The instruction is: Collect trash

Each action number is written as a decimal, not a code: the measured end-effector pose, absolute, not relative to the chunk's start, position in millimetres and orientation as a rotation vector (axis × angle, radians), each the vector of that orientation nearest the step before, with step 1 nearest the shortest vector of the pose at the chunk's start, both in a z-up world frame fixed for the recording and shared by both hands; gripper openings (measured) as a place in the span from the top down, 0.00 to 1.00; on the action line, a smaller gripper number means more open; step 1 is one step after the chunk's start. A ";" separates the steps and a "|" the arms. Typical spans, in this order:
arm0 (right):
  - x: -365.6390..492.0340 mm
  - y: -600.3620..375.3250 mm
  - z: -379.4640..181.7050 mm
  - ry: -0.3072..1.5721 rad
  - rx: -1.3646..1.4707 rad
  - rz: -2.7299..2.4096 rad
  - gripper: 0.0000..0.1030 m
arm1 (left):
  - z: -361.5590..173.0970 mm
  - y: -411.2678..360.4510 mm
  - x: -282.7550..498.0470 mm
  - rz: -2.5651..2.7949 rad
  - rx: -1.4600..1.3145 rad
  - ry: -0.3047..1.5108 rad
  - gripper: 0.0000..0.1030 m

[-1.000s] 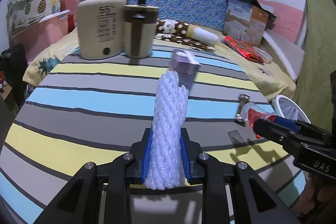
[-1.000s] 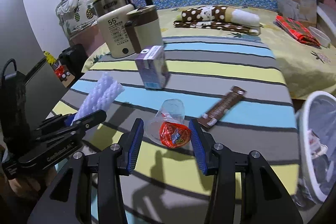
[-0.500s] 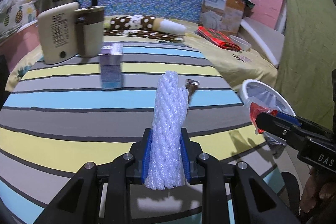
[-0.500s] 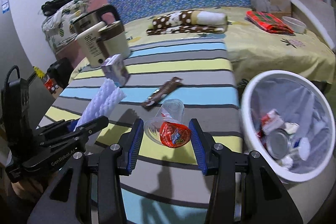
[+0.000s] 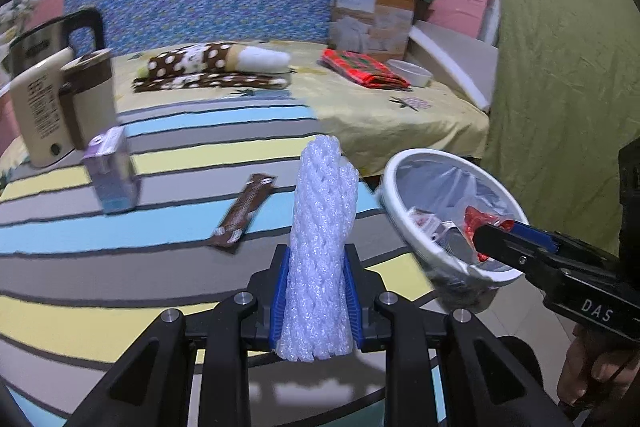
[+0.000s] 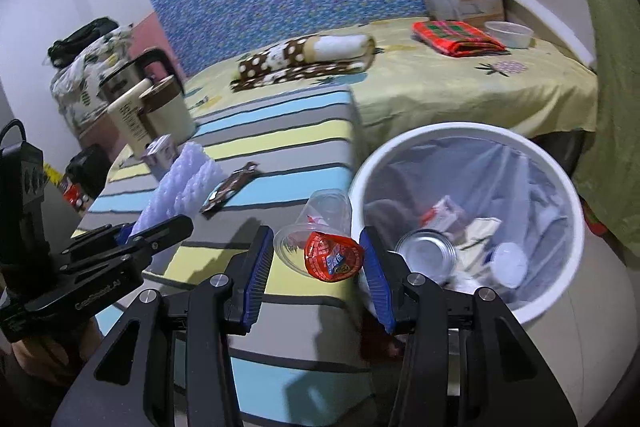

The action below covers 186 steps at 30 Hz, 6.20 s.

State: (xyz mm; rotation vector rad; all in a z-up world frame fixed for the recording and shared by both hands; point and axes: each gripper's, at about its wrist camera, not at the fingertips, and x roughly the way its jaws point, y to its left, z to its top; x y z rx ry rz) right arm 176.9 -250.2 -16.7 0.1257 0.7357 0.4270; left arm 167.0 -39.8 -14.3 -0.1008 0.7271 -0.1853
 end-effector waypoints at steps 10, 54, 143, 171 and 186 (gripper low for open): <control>177.6 -290.6 -18.4 0.715 0.180 0.345 0.55 | -11.9 -90.9 178.5 -0.286 -0.060 0.735 0.75; 201.8 -339.3 -49.7 0.796 0.227 0.212 0.54 | -38.9 -165.6 260.9 -0.463 -0.092 0.803 0.48; 217.8 -140.9 -36.7 0.863 0.095 0.529 0.47 | -29.1 124.9 243.7 0.113 -0.193 0.699 0.43; 235.7 -117.6 -52.0 0.903 -0.009 0.445 0.71 | -20.8 130.2 223.0 0.107 -0.205 0.659 0.64; 216.4 -132.7 -42.4 0.868 0.003 0.495 0.76 | -23.2 108.2 200.3 0.044 -0.200 0.669 0.64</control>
